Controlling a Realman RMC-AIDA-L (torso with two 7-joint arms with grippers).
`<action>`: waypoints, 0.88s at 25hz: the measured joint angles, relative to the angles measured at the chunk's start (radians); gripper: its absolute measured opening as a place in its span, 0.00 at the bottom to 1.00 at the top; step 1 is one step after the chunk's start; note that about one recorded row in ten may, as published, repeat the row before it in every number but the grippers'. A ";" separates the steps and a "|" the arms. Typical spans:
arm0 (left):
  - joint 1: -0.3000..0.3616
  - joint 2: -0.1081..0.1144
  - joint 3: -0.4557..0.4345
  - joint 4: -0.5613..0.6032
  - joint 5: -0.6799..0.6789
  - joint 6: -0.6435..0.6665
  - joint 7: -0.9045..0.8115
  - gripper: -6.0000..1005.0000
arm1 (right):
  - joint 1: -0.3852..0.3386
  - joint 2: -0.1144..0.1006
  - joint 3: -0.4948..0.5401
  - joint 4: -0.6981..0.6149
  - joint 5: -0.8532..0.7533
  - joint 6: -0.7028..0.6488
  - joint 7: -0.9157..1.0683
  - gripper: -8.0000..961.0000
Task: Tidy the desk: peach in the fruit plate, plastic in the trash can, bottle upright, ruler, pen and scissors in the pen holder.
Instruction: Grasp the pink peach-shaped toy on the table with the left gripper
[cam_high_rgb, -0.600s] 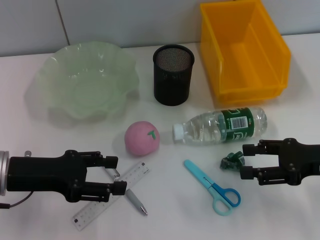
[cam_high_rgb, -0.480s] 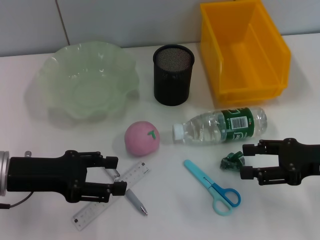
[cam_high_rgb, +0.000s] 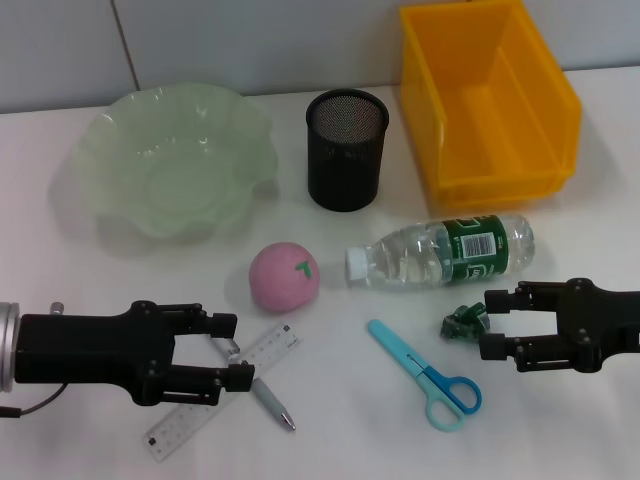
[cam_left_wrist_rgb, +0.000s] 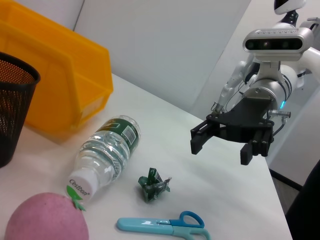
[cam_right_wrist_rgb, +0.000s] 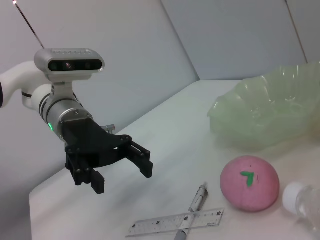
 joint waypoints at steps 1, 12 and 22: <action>0.000 0.000 0.000 0.000 0.000 0.000 0.000 0.78 | 0.000 0.000 0.000 0.000 0.000 0.000 0.000 0.81; -0.060 -0.028 0.003 0.190 0.026 -0.054 0.002 0.78 | -0.003 -0.002 0.011 0.000 0.003 0.000 0.000 0.81; -0.186 -0.067 0.094 0.297 0.185 -0.182 -0.015 0.77 | -0.003 -0.005 0.012 -0.003 0.003 0.000 0.009 0.81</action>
